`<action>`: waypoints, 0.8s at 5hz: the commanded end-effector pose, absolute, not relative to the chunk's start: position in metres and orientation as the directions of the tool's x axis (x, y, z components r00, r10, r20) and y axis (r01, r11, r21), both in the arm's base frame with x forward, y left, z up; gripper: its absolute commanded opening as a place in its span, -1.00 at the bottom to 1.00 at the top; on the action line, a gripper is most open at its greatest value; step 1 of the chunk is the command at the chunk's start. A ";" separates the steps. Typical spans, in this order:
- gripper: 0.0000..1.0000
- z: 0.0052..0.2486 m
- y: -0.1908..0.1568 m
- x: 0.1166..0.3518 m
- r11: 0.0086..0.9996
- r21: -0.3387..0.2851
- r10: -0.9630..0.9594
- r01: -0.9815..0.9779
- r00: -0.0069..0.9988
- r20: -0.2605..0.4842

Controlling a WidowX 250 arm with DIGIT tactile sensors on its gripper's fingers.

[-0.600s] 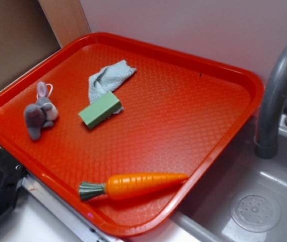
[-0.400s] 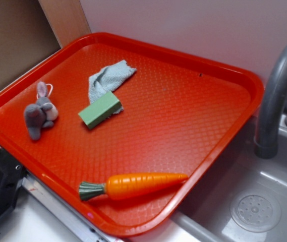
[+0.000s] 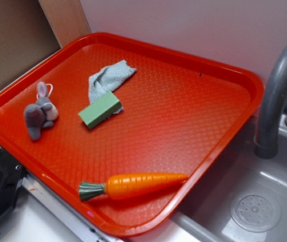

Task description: Grab the carrot.

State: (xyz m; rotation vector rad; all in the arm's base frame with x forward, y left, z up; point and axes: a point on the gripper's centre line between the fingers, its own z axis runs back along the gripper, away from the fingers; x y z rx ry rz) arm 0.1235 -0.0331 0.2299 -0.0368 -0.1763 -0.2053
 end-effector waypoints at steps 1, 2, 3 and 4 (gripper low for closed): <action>1.00 0.208 -0.085 0.142 0.843 -0.036 -0.505 0.537 0.812 0.293; 1.00 0.171 -0.126 0.155 0.799 -0.056 -0.574 0.599 0.787 0.226; 1.00 0.141 -0.152 0.159 0.784 -0.049 -0.606 0.618 0.781 0.149; 1.00 0.114 -0.173 0.159 0.757 -0.031 -0.650 0.653 0.757 0.072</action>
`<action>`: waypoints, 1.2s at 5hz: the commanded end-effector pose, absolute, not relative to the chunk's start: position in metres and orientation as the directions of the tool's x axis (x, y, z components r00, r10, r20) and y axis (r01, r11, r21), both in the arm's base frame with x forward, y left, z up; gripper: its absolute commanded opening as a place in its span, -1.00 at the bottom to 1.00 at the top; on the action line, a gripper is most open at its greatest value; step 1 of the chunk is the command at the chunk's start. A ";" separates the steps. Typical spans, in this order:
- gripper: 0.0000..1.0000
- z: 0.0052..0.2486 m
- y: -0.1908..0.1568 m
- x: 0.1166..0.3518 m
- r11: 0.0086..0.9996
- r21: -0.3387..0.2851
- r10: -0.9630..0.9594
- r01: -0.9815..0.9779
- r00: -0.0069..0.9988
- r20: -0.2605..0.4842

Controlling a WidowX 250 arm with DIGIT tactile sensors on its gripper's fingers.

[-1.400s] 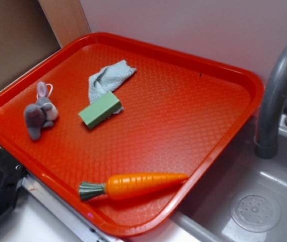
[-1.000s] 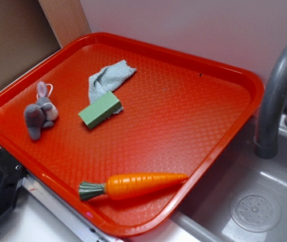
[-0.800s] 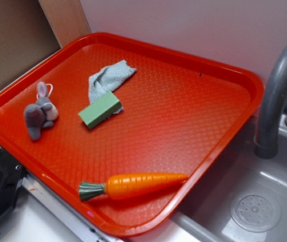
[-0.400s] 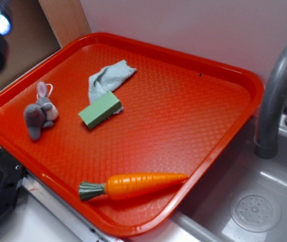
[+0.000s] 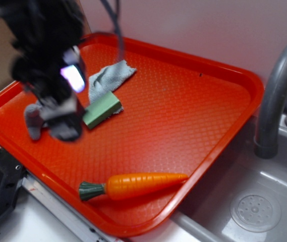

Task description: Grab the carrot.

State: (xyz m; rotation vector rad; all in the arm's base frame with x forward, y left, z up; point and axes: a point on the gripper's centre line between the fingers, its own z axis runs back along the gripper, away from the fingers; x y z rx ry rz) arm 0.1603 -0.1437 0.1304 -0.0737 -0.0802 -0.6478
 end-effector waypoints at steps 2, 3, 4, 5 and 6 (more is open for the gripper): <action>1.00 0.067 -0.181 0.156 0.734 -0.040 -0.679 0.678 0.733 -0.044; 1.00 0.053 -0.181 0.156 0.726 -0.040 -0.687 0.687 0.722 -0.077; 1.00 0.040 -0.181 0.152 0.720 -0.033 -0.692 0.693 0.713 -0.111; 1.00 0.028 -0.179 0.151 0.715 -0.043 -0.696 0.698 0.705 -0.136; 1.00 0.019 -0.181 0.147 0.704 -0.047 -0.705 0.708 0.691 -0.161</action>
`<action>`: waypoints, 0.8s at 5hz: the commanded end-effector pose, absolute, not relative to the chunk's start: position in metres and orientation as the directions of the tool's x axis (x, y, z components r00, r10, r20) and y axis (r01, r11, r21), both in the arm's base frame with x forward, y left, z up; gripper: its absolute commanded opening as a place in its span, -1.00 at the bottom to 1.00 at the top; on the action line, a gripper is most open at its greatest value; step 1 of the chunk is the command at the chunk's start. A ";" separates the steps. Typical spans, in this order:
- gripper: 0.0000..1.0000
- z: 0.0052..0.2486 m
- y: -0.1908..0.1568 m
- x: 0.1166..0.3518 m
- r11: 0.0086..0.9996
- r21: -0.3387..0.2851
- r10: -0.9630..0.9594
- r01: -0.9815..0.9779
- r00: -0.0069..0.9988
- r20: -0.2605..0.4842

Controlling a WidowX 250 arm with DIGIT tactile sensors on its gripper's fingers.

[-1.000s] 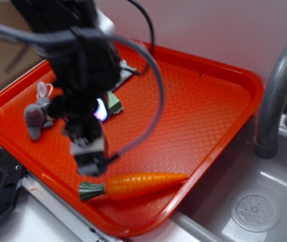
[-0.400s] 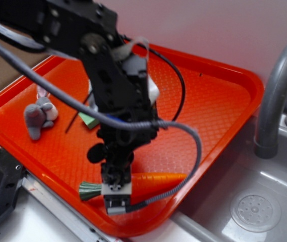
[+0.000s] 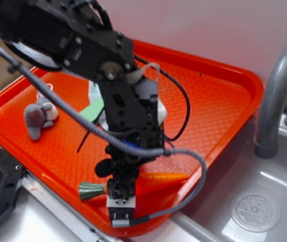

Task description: Grab the carrot.

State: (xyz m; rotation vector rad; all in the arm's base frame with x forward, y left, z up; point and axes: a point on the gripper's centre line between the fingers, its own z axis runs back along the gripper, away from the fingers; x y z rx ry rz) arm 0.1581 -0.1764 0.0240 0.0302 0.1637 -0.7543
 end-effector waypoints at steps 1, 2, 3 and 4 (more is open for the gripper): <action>-1.00 0.016 -0.181 0.146 0.715 -0.032 -0.693 0.698 0.702 -0.165; -1.00 0.016 -0.181 0.145 0.713 -0.028 -0.695 0.701 0.700 -0.166; -1.00 0.016 -0.181 0.145 0.710 -0.027 -0.697 0.704 0.697 -0.167; -1.00 0.042 -0.165 0.154 0.781 -0.017 -0.619 0.624 0.771 -0.150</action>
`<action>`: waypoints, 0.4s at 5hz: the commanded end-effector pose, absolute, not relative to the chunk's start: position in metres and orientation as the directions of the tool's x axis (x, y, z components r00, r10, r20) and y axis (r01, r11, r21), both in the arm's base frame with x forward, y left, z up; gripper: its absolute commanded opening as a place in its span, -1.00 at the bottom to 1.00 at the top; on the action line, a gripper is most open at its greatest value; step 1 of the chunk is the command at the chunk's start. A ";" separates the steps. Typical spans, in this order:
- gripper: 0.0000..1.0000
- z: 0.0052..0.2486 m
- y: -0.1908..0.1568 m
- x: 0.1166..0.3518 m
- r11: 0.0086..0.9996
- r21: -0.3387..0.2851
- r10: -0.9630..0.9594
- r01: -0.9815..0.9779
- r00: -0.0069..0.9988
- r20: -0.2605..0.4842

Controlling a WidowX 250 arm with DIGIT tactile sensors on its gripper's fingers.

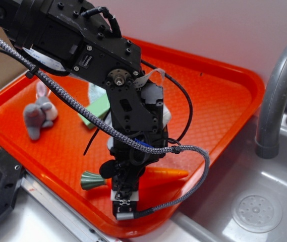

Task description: Grab the carrot.

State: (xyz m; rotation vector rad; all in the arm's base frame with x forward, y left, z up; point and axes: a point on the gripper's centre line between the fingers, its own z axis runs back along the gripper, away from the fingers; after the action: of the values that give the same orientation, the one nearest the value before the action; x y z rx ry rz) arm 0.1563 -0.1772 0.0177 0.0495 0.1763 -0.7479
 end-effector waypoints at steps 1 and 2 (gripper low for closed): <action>-1.00 0.091 -0.128 0.179 0.910 -0.033 -0.415 0.414 0.906 -0.080; -1.00 0.141 -0.093 0.194 0.970 -0.028 -0.240 0.240 0.971 0.002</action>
State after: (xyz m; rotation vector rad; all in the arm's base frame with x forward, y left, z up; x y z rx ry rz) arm 0.2016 -0.0912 0.1315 -0.0055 0.0497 -0.2490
